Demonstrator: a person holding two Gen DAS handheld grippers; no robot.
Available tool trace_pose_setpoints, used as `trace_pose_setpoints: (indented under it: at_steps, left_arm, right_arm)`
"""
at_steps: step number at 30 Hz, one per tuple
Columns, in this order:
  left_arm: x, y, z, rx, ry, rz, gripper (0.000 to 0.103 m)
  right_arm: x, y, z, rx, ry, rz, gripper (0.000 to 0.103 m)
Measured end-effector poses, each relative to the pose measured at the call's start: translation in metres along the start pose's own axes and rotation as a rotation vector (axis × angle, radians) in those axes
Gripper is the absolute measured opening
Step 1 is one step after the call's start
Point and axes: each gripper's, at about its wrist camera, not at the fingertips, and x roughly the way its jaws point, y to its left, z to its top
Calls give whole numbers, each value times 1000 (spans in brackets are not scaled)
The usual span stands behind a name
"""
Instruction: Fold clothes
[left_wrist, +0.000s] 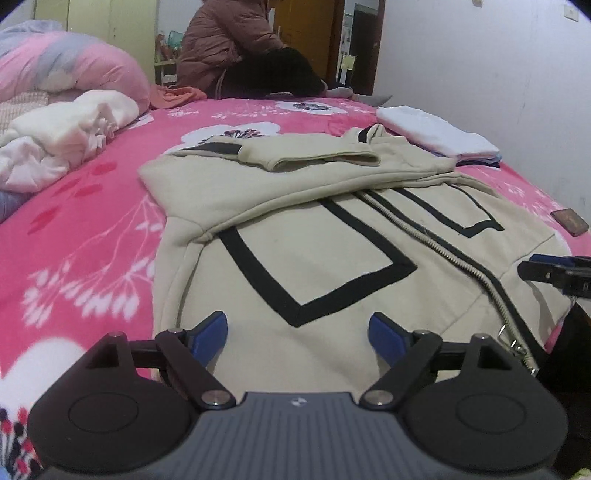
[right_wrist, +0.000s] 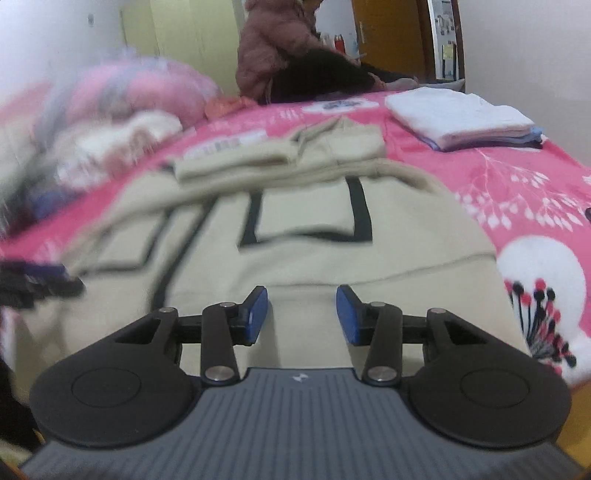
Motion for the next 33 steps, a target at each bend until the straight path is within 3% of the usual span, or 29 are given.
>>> trace_pose_setpoints:
  at_steps: [6,16,21,27,33]
  left_arm:
    - [-2,1,-2,-15,0,3,88]
    - [-31,22,-10,-149,14,-24,88]
    - [-55,35,-26,-187,-2,-63,88]
    - [-75,35,-51,-194,34,-95,88]
    - [-77,36,-73,-255,32,-154,80]
  right_arm:
    - [0,17,-27,-69,11,-72,52]
    - [-2,14,-29,-49,-2,-36,59]
    - [-3,13,-28,-39,1,-27,63]
    - [-3,15,-27,-32,9,-25,65]
    - [-3,18,-24,-31,21,-30,66]
